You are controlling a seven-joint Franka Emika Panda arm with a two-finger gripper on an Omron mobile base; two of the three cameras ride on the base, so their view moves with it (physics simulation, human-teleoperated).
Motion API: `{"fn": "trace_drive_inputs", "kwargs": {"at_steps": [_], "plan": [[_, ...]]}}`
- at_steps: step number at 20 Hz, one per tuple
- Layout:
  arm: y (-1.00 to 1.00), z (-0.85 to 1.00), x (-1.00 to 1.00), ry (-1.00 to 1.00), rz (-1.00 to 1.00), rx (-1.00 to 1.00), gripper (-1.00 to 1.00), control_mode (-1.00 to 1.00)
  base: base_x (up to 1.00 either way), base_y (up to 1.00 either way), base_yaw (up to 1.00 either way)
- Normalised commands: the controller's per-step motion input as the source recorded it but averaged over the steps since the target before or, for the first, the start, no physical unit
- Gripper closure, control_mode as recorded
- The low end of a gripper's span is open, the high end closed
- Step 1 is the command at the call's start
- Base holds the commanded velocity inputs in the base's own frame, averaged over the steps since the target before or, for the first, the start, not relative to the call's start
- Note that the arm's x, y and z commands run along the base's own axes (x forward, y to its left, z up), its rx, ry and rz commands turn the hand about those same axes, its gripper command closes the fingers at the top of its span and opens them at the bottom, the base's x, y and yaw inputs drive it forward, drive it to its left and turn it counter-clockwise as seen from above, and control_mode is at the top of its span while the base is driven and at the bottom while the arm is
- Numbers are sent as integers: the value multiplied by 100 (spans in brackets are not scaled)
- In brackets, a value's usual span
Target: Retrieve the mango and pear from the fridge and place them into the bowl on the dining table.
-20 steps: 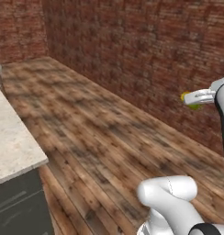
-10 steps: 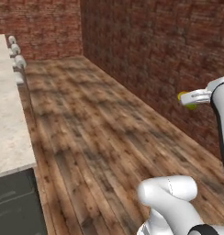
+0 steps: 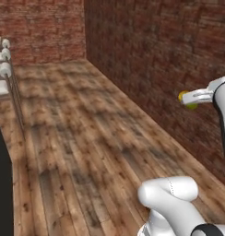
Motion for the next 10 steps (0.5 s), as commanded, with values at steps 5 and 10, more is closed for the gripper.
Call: {"fn": "trace_drive_inputs", "kwargs": {"at_steps": [5, 10], "plan": [[0, 0, 0, 0, 0, 0, 100, 100, 100, 9, 9], [0, 0, 0, 0, 0, 0, 100, 100, 100, 24, 24]]}}
